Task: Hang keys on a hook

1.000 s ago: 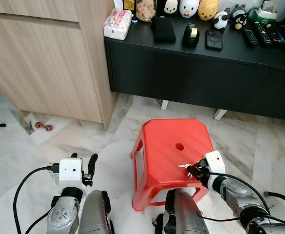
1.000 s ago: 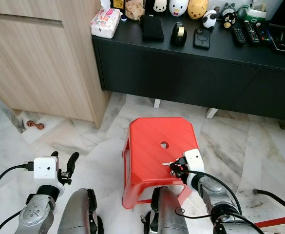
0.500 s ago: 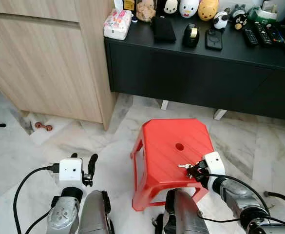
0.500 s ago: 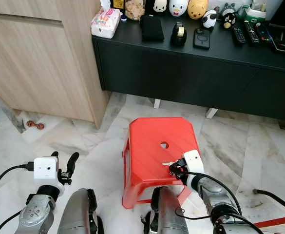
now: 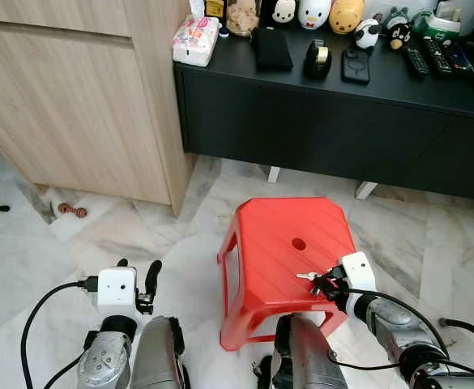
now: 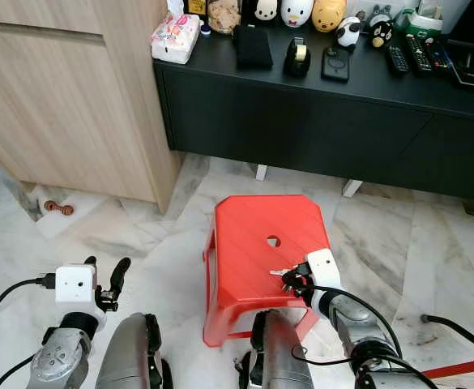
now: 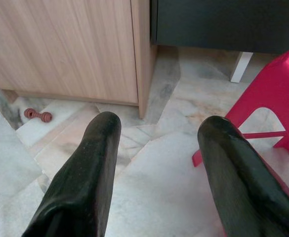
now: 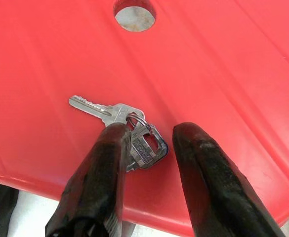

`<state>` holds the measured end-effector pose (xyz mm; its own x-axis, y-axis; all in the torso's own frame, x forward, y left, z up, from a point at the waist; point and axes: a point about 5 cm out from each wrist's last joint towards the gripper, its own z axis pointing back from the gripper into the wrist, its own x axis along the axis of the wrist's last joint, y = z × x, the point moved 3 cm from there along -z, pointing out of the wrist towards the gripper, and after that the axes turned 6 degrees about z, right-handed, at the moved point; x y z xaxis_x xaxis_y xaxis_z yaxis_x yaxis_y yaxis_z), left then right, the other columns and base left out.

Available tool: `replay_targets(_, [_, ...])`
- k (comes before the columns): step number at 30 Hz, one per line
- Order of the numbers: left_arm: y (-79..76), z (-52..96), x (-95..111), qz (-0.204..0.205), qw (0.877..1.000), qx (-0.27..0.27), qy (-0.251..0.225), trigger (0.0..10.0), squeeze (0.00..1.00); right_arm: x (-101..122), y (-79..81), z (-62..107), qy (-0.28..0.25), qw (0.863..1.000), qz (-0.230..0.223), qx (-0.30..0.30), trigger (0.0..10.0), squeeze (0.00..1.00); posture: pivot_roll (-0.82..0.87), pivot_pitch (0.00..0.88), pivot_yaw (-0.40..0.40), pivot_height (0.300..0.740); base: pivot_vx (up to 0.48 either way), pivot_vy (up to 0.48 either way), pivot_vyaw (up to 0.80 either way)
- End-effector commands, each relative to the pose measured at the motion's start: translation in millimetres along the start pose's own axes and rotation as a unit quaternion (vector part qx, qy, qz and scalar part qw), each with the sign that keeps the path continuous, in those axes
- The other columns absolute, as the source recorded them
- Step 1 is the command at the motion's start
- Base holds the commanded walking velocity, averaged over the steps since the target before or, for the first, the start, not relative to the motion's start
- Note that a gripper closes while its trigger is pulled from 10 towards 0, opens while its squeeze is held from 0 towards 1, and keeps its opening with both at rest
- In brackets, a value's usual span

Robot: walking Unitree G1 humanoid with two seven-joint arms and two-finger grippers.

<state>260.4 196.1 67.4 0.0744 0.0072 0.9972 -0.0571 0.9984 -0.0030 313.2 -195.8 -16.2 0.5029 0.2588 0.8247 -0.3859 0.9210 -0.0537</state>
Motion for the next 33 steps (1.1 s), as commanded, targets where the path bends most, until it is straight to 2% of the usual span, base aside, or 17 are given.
replay_targets(1, [-1.8, 3.3, -4.9, -0.009, 1.0, -0.006, 0.008, 10.0, 0.0, -6.0, 0.3, 1.7, 0.002, 1.0, -0.008, -0.004, 2.4, 0.0, 0.11, 0.202, -0.091, 0.595, 0.0, 0.0, 0.0])
replay_targets(2, [-1.8, 3.4, -4.9, -0.01, 1.0, -0.007, 0.008, 10.0, 0.0, -5.9, 0.7, 1.6, 0.002, 1.0, -0.008, -0.003, 2.4, 0.0, 0.11, 0.202, -0.091, 0.595, 0.0, 0.0, 0.0])
replay_targets(3, [-1.7, 3.6, -4.7, -0.01, 1.0, -0.007, 0.008, 10.0, 0.0, -6.0, 1.3, 1.4, 0.001, 1.0, -0.009, -0.003, 1.1, 0.0, 0.12, 0.203, -0.09, 0.595, 0.0, 0.0, 0.0])
replay_targets(4, [-1.5, 3.8, -4.6, -0.011, 1.0, -0.007, 0.008, 10.0, 0.0, -6.5, 2.8, 1.1, 0.001, 1.0, -0.009, -0.001, 2.2, 0.0, 0.12, 0.203, -0.089, 0.595, 0.0, 0.0, 0.0])
replay_targets(5, [-1.5, 3.8, -4.6, -0.011, 1.0, -0.007, 0.008, 10.0, 0.0, -6.5, 2.8, 1.1, 0.001, 1.0, -0.009, -0.001, 2.2, 0.0, 0.12, 0.203, -0.089, 0.595, 0.0, 0.0, 0.0])
replay_targets(6, [-1.5, 4.1, -4.5, -0.011, 1.0, -0.008, 0.008, 10.0, 0.0, -7.0, 4.3, 0.6, 0.001, 1.0, -0.009, 0.001, 7.6, 0.0, 0.12, 0.204, -0.089, 0.595, 0.0, 0.0, 0.0])
replay_targets(7, [-1.5, 4.2, -4.5, -0.012, 1.0, -0.008, 0.008, 10.0, 0.0, -7.1, 4.6, 0.6, 0.002, 1.0, -0.008, 0.001, 7.6, 0.0, 0.12, 0.206, -0.089, 0.595, 0.0, 0.0, 0.0])
replay_targets(8, [-1.6, 4.4, -4.7, -0.012, 1.0, -0.008, 0.008, 10.0, 0.0, -6.9, 4.9, 0.4, 0.001, 1.0, -0.009, 0.0, 10.0, 0.0, 0.12, 0.207, -0.089, 0.595, 0.0, 0.0, 0.0])
replay_targets(24, [-2.9, 5.2, -6.3, -0.014, 1.0, -0.01, 0.013, 10.0, 0.0, -5.3, 6.5, -0.8, 0.0, 1.0, -0.005, 0.003, 10.0, 0.0, 0.12, 0.21, -0.087, 0.595, 0.0, 0.0, 0.0])
replay_targets(25, [-2.6, 5.3, -6.5, -0.014, 1.0, -0.01, 0.014, 10.0, 0.0, -5.8, 6.7, -0.7, 0.001, 1.0, -0.005, 0.003, 9.5, 0.0, 0.11, 0.21, -0.087, 0.595, 0.0, 0.0, 0.0])
replay_targets(27, [-2.3, 5.4, -6.7, -0.014, 1.0, -0.009, 0.014, 10.0, 0.0, -6.1, 6.8, -0.6, 0.001, 1.0, -0.005, 0.003, 9.5, 0.0, 0.11, 0.21, -0.087, 0.595, 0.0, 0.0, 0.0])
replay_targets(28, [-2.1, 5.5, -6.7, -0.013, 1.0, -0.008, 0.014, 10.0, 0.0, -6.6, 7.1, -0.5, 0.001, 1.0, -0.004, 0.004, 4.9, 0.0, 0.11, 0.21, -0.087, 0.595, 0.0, 0.0, 0.0])
replay_targets(29, [-2.0, 5.6, -6.8, -0.014, 1.0, -0.008, 0.014, 10.0, 0.0, -7.1, 7.5, -0.5, 0.002, 1.0, -0.005, 0.004, 2.4, 0.0, 0.11, 0.21, -0.087, 0.595, 0.0, 0.0, 0.0])
replay_targets(30, [-1.9, 5.6, -6.8, -0.014, 1.0, -0.008, 0.014, 10.0, 0.0, -7.4, 7.8, -0.5, 0.002, 1.0, -0.005, 0.004, 1.3, 0.0, 0.11, 0.21, -0.087, 0.595, 0.0, 0.0, 0.0])
replay_targets(33, [-1.8, 5.6, -7.0, -0.014, 1.0, -0.008, 0.015, 10.0, 0.0, -7.8, 8.6, -0.7, 0.003, 1.0, -0.005, 0.005, 1.6, 0.0, 0.11, 0.21, -0.087, 0.595, 0.0, 0.0, 0.0])
